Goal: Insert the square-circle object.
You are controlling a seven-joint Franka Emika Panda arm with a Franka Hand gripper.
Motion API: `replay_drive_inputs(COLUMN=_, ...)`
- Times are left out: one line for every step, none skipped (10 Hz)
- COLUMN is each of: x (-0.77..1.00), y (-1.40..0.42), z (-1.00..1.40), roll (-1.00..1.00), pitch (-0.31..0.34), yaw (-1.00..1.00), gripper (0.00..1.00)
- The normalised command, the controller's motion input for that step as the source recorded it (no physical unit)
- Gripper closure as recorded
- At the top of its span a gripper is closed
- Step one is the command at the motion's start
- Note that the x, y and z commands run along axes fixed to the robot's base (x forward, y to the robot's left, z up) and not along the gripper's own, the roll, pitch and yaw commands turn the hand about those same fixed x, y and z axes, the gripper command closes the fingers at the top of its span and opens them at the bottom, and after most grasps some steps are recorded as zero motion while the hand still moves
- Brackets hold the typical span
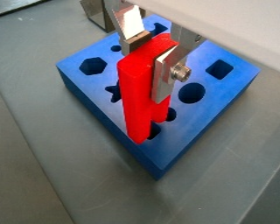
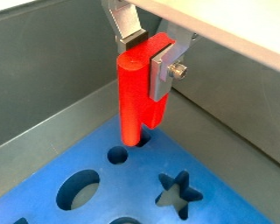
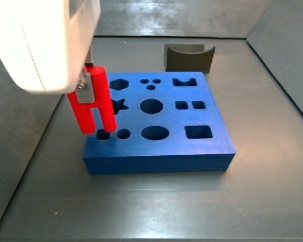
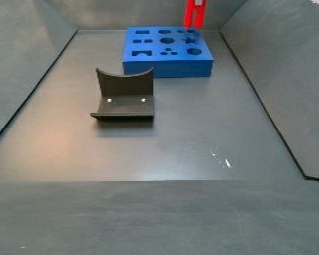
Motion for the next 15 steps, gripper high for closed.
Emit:
replay_drive_inputs(x=0.32, y=-0.03, z=-0.42, roll=0.04, pitch=0.06, yaw=-0.34, gripper=1.0)
replay_drive_inputs(x=0.38, y=-0.04, z=-0.42, roll=0.0, pitch=0.036, yaw=-0.31, gripper=1.0)
replay_drive_inputs(x=0.28, y=-0.03, z=-0.33, roll=0.04, pitch=0.057, yaw=-0.21, gripper=1.0)
replay_drive_inputs(x=0.3, y=-0.01, z=-0.28, roll=0.06, pitch=0.09, yaw=-0.1, gripper=1.0)
replay_drive_inputs(x=0.37, y=0.0, z=-0.36, roll=0.07, pitch=0.096, yaw=-0.03, gripper=1.0)
replay_drive_inputs(x=0.23, y=0.0, z=-0.39, roll=0.13, pitch=0.114, yaw=0.0, gripper=1.0)
replay_drive_inputs(x=0.14, y=0.0, z=-0.43, roll=0.16, pitch=0.1, yaw=0.0, gripper=1.0)
replay_drive_inputs(x=0.05, y=0.0, z=-0.57, roll=0.18, pitch=0.037, yaw=0.0, gripper=1.0)
replay_drive_inputs(x=0.0, y=0.0, z=-0.71, roll=0.2, pitch=0.0, yaw=-0.01, gripper=1.0)
replay_drive_inputs(x=0.05, y=-0.09, z=-0.9, roll=0.24, pitch=-0.016, yaw=-0.08, gripper=1.0)
replay_drive_inputs(x=0.09, y=-0.16, z=-0.99, roll=0.19, pitch=-0.044, yaw=-0.09, gripper=1.0)
replay_drive_inputs(x=0.06, y=-0.2, z=-1.0, roll=0.14, pitch=-0.051, yaw=-0.08, gripper=1.0)
replay_drive_inputs(x=0.04, y=-0.23, z=-1.0, roll=0.11, pitch=-0.027, yaw=-0.11, gripper=1.0)
replay_drive_inputs(x=0.09, y=-0.2, z=-1.0, roll=0.11, pitch=-0.017, yaw=-0.15, gripper=1.0)
replay_drive_inputs(x=0.14, y=-0.09, z=-1.0, roll=0.05, pitch=-0.006, yaw=-0.16, gripper=1.0)
